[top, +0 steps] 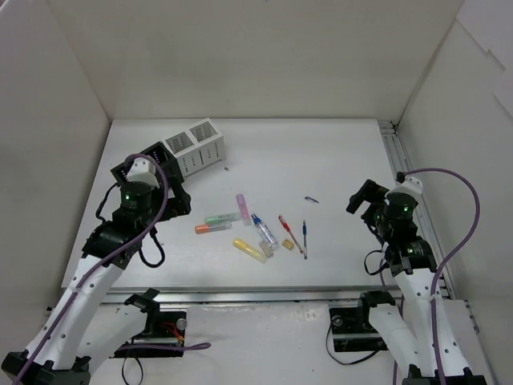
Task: Sort the stationery into containers
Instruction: Pick up the pen from the center of the board.
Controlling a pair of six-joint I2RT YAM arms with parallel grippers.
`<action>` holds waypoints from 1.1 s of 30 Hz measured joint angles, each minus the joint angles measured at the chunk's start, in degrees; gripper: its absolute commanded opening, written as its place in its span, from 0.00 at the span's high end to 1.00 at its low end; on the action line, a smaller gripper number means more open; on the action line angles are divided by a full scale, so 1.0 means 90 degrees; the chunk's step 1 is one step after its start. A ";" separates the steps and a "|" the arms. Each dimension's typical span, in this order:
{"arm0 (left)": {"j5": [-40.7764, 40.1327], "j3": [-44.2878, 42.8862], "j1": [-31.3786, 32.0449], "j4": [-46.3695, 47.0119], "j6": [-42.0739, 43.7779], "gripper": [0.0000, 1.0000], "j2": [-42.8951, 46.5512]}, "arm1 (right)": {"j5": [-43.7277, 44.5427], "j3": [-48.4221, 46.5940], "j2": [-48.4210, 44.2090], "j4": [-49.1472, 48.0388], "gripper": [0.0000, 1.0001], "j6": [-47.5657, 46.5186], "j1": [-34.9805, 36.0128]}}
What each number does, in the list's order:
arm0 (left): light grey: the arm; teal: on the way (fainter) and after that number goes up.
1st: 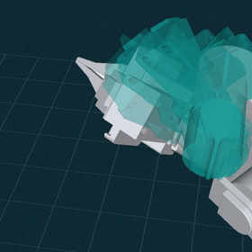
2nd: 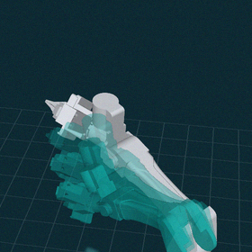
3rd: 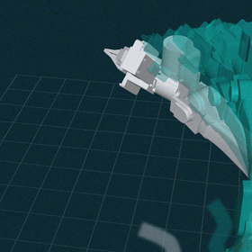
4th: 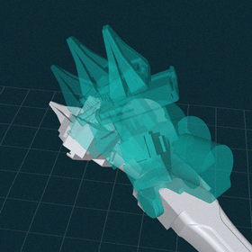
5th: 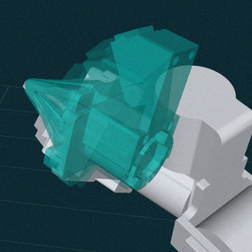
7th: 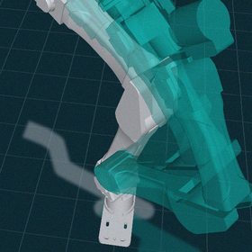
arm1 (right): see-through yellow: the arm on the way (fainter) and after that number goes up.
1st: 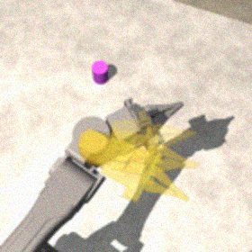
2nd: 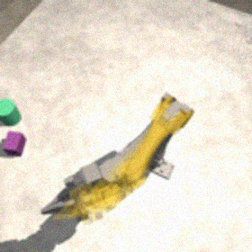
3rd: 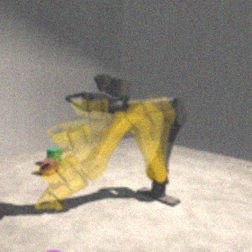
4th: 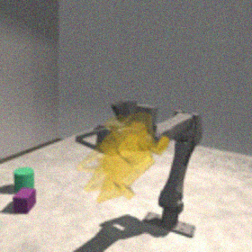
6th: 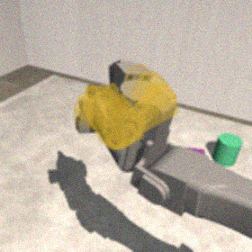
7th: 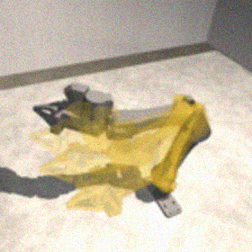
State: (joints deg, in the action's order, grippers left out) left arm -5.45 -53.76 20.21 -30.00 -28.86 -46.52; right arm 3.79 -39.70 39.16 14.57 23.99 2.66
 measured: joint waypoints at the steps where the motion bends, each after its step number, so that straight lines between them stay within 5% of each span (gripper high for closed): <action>1: -0.0002 0.0005 0.0000 -0.0007 -0.0039 0.00 -0.0041 | -0.0022 0.0000 -0.0002 -0.0002 0.02 -0.0005 0.0000; 15: -0.0019 0.0561 0.0000 -0.0075 -0.2040 0.00 -0.1192 | -0.0075 -0.0007 0.0075 0.0000 0.02 -0.0117 0.0002; 33: 0.0100 0.0753 0.0556 -0.0136 -0.5782 0.05 -0.3368 | 0.1445 -0.0007 0.0294 0.0126 0.02 0.0342 0.0000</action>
State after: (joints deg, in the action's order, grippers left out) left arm -4.56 -46.98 25.21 -31.22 -80.90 -76.84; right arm 16.80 -39.77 41.80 15.70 27.07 2.66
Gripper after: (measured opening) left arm 0.993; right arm 0.980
